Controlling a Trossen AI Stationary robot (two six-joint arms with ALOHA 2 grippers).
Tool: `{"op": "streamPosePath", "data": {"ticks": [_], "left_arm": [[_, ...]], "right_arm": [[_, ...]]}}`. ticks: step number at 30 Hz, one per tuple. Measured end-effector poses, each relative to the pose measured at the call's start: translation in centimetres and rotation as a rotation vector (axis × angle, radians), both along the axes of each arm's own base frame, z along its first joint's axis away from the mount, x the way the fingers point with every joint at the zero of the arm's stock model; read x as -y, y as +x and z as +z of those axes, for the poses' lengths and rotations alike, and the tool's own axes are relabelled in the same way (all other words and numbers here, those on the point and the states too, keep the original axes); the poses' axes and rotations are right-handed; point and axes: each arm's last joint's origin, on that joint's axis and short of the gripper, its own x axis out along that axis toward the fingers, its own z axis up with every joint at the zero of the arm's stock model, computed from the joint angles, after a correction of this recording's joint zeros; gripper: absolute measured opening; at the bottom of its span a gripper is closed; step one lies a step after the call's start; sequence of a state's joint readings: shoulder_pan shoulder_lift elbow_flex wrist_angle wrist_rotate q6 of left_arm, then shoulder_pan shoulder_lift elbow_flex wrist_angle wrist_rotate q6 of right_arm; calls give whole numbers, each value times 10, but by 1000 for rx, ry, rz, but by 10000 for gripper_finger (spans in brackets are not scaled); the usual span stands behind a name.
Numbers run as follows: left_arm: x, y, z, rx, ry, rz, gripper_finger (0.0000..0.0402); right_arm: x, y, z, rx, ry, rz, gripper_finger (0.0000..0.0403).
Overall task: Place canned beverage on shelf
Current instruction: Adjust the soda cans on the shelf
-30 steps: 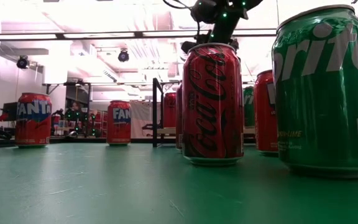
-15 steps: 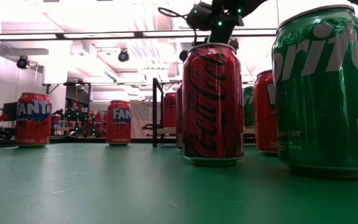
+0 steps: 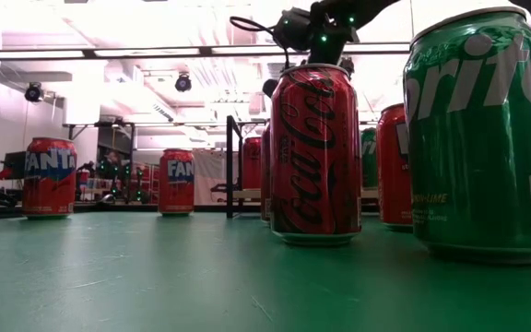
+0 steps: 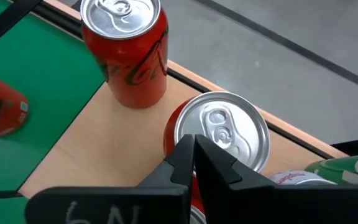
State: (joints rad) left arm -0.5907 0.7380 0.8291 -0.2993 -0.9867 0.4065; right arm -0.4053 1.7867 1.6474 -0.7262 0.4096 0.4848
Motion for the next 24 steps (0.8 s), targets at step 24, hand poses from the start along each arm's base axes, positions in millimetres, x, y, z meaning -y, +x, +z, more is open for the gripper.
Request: {"op": "streamPosePath", "data": {"ticks": [24], "left_arm": [[0,0,0,-1,0,-1,1]], "right_arm": [[18,-7,6,13,-30,-34,9]]}}
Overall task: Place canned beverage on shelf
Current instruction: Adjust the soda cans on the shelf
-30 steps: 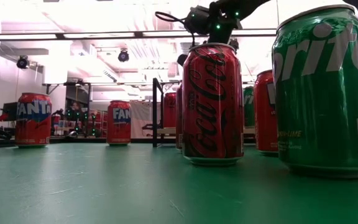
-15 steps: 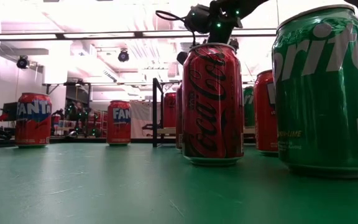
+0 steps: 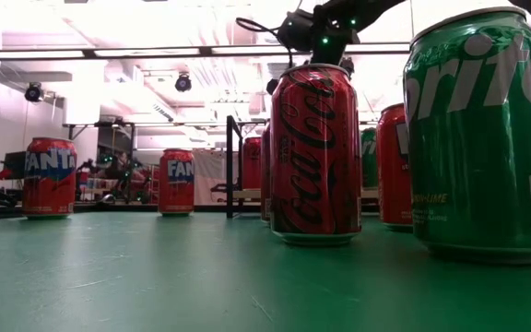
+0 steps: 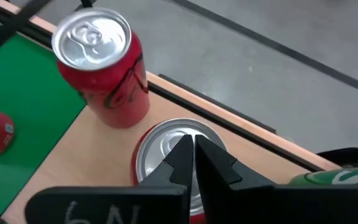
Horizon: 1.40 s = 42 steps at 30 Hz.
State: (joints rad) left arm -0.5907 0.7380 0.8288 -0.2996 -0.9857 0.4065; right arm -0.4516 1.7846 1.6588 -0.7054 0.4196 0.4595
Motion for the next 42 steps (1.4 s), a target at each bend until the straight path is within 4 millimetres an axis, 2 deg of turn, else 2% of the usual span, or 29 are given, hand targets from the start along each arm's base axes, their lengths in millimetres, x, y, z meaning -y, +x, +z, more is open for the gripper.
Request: {"op": "streamPosePath", "data": {"ticks": [11,42], "left_arm": [[0,0,0,0,0,-1,1],[0,0,0,0,0,-1,1]], "right_arm": [[-1,-1,-6,-46,18,-6,9],[-8,-1,-8,-47,67,0,9]]}}
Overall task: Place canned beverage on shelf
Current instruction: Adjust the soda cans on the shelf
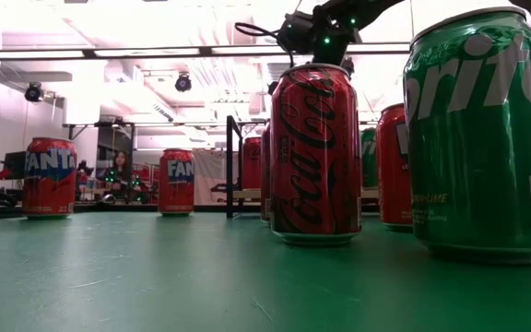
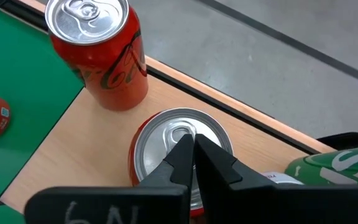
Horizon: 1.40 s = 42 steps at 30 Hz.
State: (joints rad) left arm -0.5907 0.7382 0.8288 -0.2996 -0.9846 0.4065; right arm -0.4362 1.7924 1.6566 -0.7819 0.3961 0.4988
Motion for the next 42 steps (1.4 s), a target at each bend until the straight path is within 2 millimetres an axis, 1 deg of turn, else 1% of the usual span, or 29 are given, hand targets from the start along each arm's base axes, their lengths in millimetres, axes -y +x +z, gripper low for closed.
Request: {"op": "streamPosePath", "data": {"ticks": [11,16,20,24,26,29,34,39,42], "left_arm": [[0,0,0,0,0,0,1],[0,0,0,0,0,0,1],[0,0,0,0,0,0,1],[0,0,0,-1,0,0,1],[1,1,-1,-4,2,0,1],[2,2,-1,-9,6,-1,1],[4,5,-2,-8,4,0,1],[6,9,-5,-3,-37,7,1],[9,13,-7,9,-90,16,1]], "right_arm": [[0,0,0,0,1,3,9],[-2,-2,5,2,-23,-4,9],[-8,-7,16,-2,-68,1,9],[-18,-13,36,44,-98,15,9],[-26,-16,44,55,-109,36,9],[-43,-19,57,88,-120,76,9],[-80,-29,79,116,-125,156,9],[-116,-46,88,76,-65,203,9],[-129,-59,85,4,-2,199,9]]}}
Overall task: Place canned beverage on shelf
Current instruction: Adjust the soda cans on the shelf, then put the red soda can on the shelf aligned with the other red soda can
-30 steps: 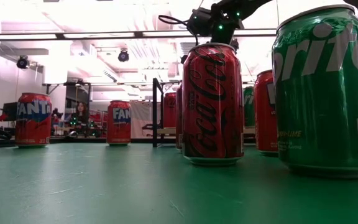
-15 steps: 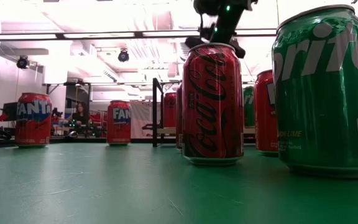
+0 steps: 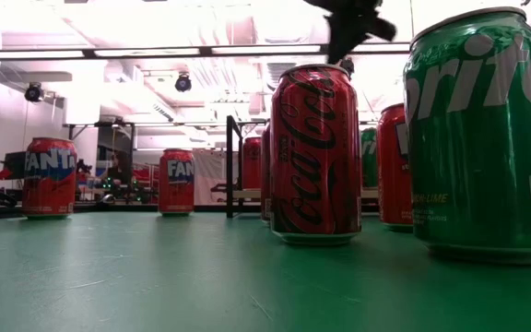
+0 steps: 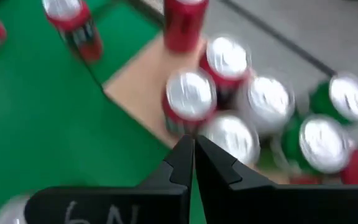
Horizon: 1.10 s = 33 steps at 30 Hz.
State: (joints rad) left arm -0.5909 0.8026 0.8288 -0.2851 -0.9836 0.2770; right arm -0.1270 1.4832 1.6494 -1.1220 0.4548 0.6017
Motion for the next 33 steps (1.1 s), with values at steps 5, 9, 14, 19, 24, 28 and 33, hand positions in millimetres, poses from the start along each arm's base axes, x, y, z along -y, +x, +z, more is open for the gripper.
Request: {"op": "streamPosePath", "data": {"ticks": [5,9,14,19,24,28,33], "left_arm": [[6,10,-10,-9,-68,17,1],[13,19,-17,-37,-67,23,1],[17,25,-20,-33,-73,24,1],[17,24,-20,-25,-91,28,1],[16,24,-19,-22,-93,28,1],[16,24,-20,-24,-91,29,1],[16,24,-20,-24,-91,29,1]], "right_arm": [[-4,-10,-28,-152,106,-10,9],[4,-6,-57,-187,173,6,9],[26,-6,-85,-170,183,-27,9],[43,-11,-96,-176,183,-69,9],[47,-12,-95,-174,183,-81,9],[46,-12,-91,-170,182,-77,9],[31,-10,-78,-119,200,-28,9]]}}
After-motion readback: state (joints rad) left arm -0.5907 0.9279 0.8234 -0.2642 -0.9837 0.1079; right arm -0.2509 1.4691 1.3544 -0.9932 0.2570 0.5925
